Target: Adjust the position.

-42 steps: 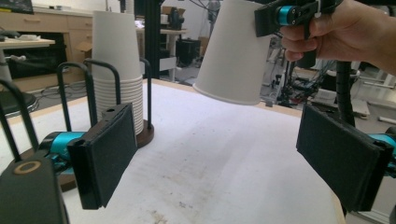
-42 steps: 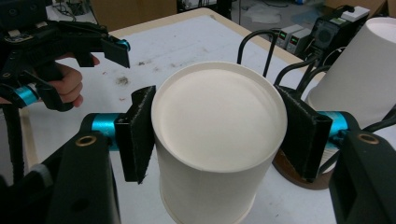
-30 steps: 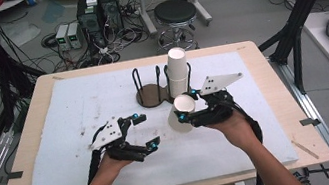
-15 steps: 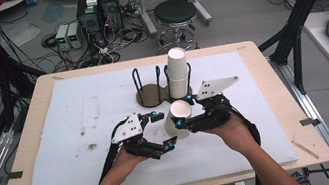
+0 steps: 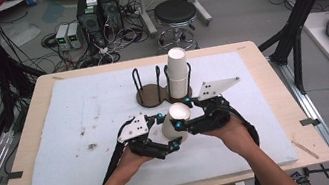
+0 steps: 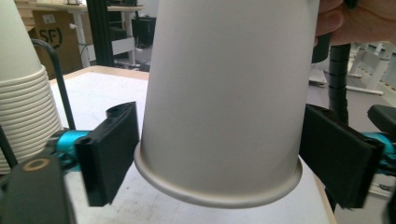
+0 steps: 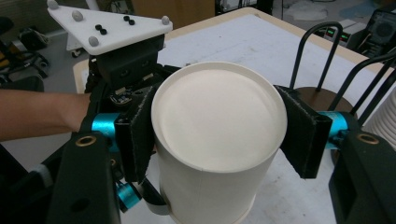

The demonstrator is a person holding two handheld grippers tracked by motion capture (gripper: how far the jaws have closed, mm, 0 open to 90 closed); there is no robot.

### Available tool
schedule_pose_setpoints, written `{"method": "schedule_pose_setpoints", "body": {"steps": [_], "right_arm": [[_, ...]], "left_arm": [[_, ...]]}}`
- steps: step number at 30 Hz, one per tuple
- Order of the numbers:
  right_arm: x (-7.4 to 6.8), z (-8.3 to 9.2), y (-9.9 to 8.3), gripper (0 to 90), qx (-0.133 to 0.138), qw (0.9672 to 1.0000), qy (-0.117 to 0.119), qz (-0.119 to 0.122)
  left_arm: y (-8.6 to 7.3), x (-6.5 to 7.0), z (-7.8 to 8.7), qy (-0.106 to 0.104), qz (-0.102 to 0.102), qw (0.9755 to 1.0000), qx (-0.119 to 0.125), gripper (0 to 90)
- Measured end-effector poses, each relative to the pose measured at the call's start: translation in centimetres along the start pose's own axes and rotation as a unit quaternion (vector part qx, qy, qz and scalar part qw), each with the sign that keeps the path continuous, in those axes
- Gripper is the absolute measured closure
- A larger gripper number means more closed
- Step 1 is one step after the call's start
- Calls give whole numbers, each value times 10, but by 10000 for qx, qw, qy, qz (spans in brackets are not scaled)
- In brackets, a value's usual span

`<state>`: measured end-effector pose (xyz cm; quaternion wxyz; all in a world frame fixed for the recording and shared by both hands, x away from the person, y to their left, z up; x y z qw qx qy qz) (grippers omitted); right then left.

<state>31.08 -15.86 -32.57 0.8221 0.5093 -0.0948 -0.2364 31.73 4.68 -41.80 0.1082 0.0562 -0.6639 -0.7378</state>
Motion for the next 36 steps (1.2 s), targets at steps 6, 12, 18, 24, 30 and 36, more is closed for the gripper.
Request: {"method": "schedule_pose_setpoints", "body": {"steps": [6,12,18,24,30,36], "right_arm": [[3,3,-3,353,121,9997,69,-212],[6,4,-7,346,172,9987,161,-456],[9,3,-12,221,180,9982,76,-566],[13,14,-8,220,374,9982,80,-462],[16,23,-7,220,406,9987,99,-297],[17,29,-6,220,237,9993,270,60]], "left_arm": [[2,1,3,0,-55,10000,-2,213],[3,2,5,22,-104,9999,-136,263],[4,5,6,52,-137,9994,-320,290],[11,7,7,65,-232,9975,-660,297],[18,8,7,55,-247,9930,-1156,298],[19,7,5,15,-269,9848,-1717,298]]}}
Point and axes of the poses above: each handheld gripper's, and its own axes: z roughly backward along the jaws, y roughly out of its top, x roughly to its right, the point moved 2 cm from there along -z, roughly forward along the jaws, and after that the axes turned 3 degrees about -y, right-handed, at the moved point
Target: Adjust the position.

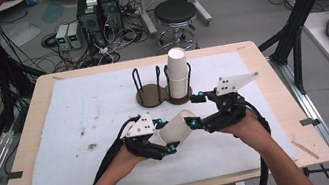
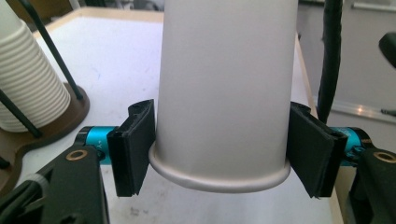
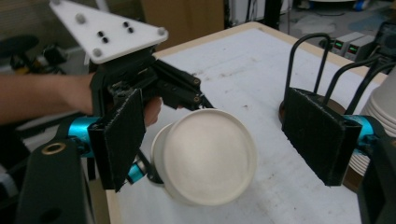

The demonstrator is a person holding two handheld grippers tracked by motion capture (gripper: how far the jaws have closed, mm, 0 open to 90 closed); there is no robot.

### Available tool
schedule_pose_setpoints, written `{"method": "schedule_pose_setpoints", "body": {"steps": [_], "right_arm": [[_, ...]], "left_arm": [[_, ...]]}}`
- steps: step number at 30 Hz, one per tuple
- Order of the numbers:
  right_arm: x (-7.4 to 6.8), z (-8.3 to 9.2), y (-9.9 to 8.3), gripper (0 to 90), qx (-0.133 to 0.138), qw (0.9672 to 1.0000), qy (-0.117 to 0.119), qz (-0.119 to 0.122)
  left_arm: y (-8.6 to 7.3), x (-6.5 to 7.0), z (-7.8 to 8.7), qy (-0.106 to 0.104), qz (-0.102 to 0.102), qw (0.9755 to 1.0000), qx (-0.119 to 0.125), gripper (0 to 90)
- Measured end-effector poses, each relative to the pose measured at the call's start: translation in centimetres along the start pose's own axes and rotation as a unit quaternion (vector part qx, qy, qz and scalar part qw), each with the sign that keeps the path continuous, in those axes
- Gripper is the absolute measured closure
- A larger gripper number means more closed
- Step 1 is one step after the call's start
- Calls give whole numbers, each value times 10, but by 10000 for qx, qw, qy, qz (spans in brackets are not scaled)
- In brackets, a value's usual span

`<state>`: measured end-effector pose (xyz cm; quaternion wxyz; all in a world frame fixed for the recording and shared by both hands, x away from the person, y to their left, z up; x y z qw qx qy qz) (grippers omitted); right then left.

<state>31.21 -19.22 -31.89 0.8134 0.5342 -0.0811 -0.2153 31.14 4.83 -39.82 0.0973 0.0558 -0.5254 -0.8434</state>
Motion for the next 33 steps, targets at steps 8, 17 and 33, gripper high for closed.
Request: {"method": "schedule_pose_setpoints", "body": {"steps": [8,17,33], "right_arm": [[-3,-7,3,220,-837,9912,160,1016],[-4,-26,0,221,-1552,9734,378,1642],[-9,-44,-13,324,-2319,9495,794,1961]], "left_arm": [[5,-1,0,-44,-189,9983,-547,297],[11,1,-3,-125,-386,9948,-935,296],[10,6,-9,-445,-489,9905,-1208,287]]}}
Point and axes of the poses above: each handheld gripper's, and its own axes: z roughly backward along the jaws, y roughly out of its top, x roughly to its right, the point moved 2 cm from there along -z, roughly forward along the jaws, and after that the axes turned 3 degrees about -y, right-handed, at the moved point
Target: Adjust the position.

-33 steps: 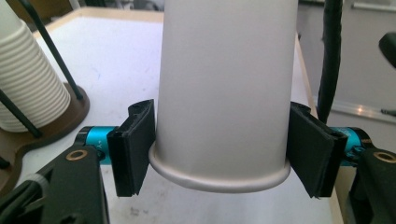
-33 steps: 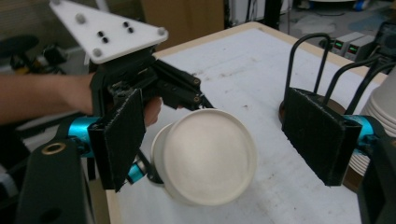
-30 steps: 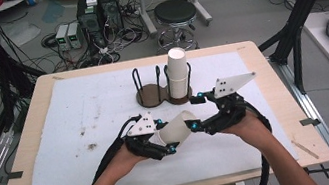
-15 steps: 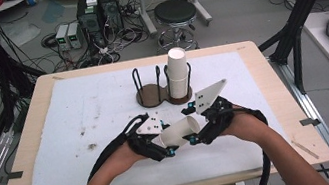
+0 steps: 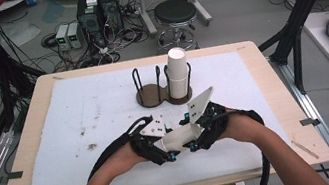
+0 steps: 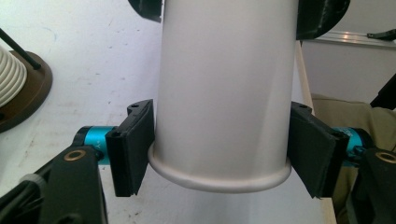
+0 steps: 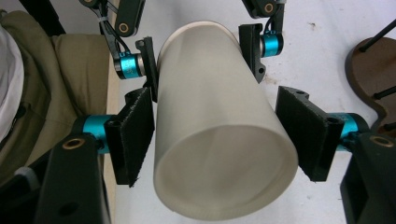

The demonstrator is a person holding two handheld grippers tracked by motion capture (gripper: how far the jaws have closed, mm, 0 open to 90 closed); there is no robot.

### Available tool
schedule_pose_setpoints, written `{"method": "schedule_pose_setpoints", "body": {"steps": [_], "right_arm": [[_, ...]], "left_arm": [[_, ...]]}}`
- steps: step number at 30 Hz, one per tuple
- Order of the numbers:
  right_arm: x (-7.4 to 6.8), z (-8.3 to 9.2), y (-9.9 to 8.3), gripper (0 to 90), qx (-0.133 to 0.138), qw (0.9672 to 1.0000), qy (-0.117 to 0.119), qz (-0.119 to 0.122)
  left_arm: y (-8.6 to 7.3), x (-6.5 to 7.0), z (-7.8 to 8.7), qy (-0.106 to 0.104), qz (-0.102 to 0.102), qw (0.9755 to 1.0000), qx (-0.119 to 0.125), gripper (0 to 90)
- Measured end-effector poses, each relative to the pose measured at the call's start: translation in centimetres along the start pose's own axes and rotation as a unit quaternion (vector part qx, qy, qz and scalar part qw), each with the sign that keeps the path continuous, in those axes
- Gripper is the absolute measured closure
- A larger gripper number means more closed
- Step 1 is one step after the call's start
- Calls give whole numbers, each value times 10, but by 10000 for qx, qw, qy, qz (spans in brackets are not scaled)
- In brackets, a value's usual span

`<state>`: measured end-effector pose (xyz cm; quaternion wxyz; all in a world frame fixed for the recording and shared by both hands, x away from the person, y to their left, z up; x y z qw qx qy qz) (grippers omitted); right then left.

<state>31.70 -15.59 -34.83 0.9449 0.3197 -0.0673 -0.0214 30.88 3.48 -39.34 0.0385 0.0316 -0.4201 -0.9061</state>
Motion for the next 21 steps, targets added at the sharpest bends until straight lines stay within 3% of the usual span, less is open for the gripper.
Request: {"method": "schedule_pose_setpoints", "body": {"steps": [6,11,21], "right_arm": [[-1,0,-3,340,-7,9999,100,20],[-1,6,-8,341,189,9993,277,-178],[1,20,-21,345,512,9974,167,-485]], "left_arm": [[-1,0,-1,-103,-53,9999,78,245],[-2,0,2,-205,57,9977,638,186],[-18,-3,18,-136,269,9902,1365,180]]}}
Point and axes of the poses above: each handheld gripper's, and its own axes: z roughly backward along the jaws, y roughly out of its top, x roughly to its right, the point moved 2 cm from there along -z, roughly forward along the jaws, and after that the axes turned 3 degrees about -y, right-handed, at the moved point
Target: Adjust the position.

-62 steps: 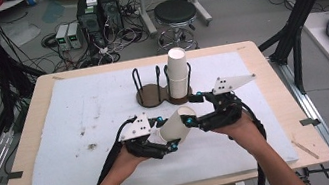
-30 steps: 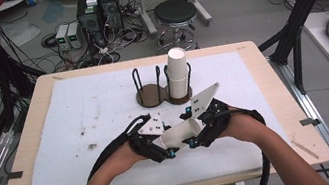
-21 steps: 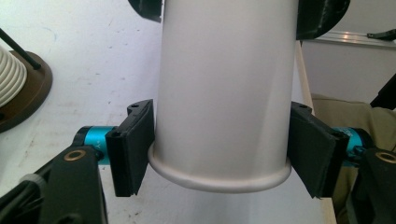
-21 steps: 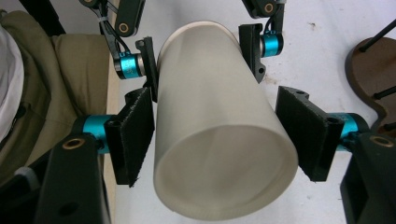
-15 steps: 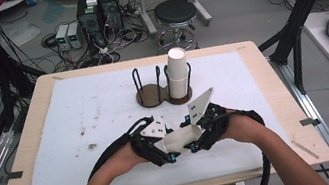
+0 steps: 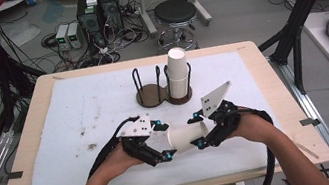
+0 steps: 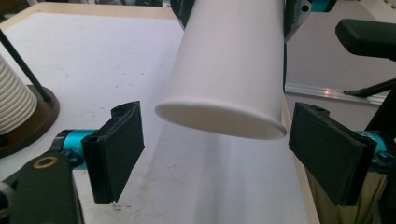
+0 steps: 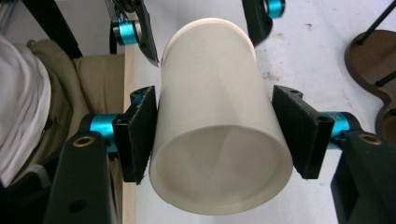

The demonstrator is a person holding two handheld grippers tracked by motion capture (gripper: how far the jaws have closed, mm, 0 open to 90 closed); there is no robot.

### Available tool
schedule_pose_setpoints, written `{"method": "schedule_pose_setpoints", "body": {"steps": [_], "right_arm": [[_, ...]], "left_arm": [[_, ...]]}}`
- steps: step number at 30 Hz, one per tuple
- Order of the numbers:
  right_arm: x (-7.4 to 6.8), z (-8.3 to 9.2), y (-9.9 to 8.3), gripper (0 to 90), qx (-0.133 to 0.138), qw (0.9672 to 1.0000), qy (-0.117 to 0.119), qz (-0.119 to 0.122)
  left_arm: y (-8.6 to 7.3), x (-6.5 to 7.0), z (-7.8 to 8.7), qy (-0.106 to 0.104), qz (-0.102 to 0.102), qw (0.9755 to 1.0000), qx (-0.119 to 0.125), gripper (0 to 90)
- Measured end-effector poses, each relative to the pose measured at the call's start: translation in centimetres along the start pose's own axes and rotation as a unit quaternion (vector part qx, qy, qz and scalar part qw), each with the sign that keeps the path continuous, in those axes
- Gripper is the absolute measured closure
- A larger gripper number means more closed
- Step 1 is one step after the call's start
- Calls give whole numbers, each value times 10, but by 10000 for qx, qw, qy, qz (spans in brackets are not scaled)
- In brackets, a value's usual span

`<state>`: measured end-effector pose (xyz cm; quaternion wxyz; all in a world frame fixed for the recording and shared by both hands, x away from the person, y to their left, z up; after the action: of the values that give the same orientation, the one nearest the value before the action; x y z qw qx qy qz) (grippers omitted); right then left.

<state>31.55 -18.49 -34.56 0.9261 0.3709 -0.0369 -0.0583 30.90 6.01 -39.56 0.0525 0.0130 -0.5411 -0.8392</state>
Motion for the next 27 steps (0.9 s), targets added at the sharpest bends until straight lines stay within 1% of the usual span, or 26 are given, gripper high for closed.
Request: {"method": "schedule_pose_setpoints", "body": {"steps": [2,5,8,11,13,14,16,18,19,21,23,27], "right_arm": [[0,1,-3,346,74,10000,20,-57],[0,2,-8,347,211,9996,33,-157],[1,3,-13,349,382,9989,7,-265],[2,5,-17,350,582,9976,-30,-370],[2,6,-19,351,705,9965,-52,-455],[3,7,-20,350,766,9959,-54,-481],[3,8,-23,351,908,9943,-78,-552],[3,8,-25,351,1086,9919,-35,-663],[3,8,-27,350,1188,9903,-26,-723],[3,7,-29,350,1320,9882,3,-781],[2,5,-31,350,1405,9866,37,-833],[1,1,-35,350,1573,9835,111,-889]], "left_arm": [[-3,-1,5,83,73,9999,128,180],[-7,-4,12,108,216,9990,369,179],[-10,-5,18,133,279,9980,549,179],[-11,-5,24,145,369,9958,825,180],[-11,-5,27,151,375,9948,939,179],[-11,-5,28,144,402,9937,1034,180],[-12,-5,29,151,456,9917,1192,179],[-13,-4,30,160,462,9905,1282,174],[-13,-4,29,153,453,9906,1285,173],[-14,-3,29,122,469,9900,1326,173],[-13,-3,28,107,445,9897,1354,172],[-11,-2,25,68,472,9881,1465,172]]}}
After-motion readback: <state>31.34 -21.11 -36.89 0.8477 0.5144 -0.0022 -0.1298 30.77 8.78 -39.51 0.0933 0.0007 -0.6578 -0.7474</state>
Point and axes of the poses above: each handheld gripper's, and its own axes: z roughly backward along the jaws, y roughly out of its top, x roughly to its right, the point moved 2 cm from there along -z, roughly forward along the jaws, and after that the axes turned 3 degrees about -y, right-handed, at the moved point
